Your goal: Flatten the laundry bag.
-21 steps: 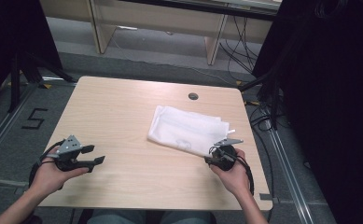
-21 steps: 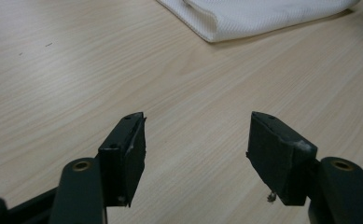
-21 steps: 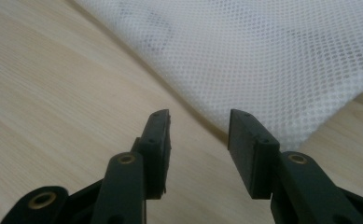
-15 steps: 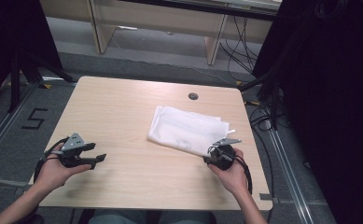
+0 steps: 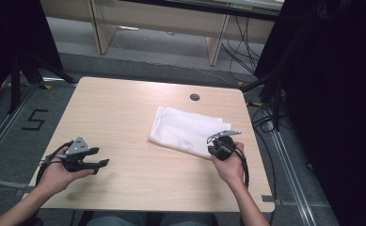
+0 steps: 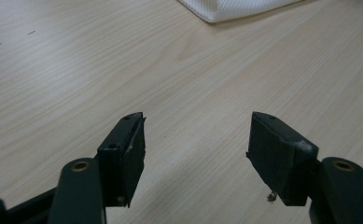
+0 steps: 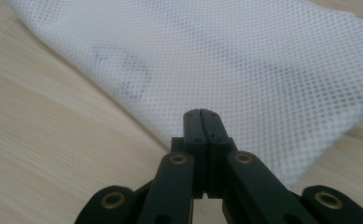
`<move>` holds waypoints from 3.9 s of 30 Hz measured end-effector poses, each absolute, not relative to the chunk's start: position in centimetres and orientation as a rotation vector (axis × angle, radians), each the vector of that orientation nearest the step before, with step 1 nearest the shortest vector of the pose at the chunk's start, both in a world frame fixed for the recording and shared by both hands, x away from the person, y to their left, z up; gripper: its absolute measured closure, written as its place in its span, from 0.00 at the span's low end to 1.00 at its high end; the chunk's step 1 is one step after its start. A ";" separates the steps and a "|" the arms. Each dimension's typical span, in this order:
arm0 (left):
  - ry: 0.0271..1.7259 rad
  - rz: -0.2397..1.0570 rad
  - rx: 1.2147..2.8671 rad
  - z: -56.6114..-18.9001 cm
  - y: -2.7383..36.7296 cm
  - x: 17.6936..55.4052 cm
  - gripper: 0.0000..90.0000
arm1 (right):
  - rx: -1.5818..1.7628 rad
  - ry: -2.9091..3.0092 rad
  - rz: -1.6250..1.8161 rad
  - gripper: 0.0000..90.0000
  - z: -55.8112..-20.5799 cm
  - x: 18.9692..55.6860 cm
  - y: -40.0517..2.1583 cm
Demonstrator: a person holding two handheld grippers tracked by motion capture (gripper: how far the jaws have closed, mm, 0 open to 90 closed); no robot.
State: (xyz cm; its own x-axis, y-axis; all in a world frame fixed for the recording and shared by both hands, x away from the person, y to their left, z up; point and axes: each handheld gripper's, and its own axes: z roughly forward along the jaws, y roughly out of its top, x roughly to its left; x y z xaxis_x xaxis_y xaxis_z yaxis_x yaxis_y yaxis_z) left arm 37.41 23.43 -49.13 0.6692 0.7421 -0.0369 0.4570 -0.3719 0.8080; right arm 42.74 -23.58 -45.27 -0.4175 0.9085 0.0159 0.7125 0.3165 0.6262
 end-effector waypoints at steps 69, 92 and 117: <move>0.898 0.416 2.083 -49.5 23.0 37.3 0.40 | 1.321 2.568 0.724 1.00 -48.8 45.2 -15.4; 0.862 0.410 2.073 -49.3 22.7 37.2 0.40 | 1.272 2.680 0.730 1.00 -48.7 42.6 -15.1; 0.769 0.282 2.033 -47.1 16.5 40.1 0.62 | 1.383 2.430 0.793 0.99 -43.9 41.1 -22.0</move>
State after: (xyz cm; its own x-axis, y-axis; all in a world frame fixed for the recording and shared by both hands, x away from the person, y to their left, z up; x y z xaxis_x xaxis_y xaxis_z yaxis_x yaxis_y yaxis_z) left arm 40.13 16.54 -47.05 0.7790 0.6195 -0.0966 0.4102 -0.3870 0.8258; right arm 41.08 -21.98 -43.89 -0.5260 0.8483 0.0611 0.7210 0.4067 0.5610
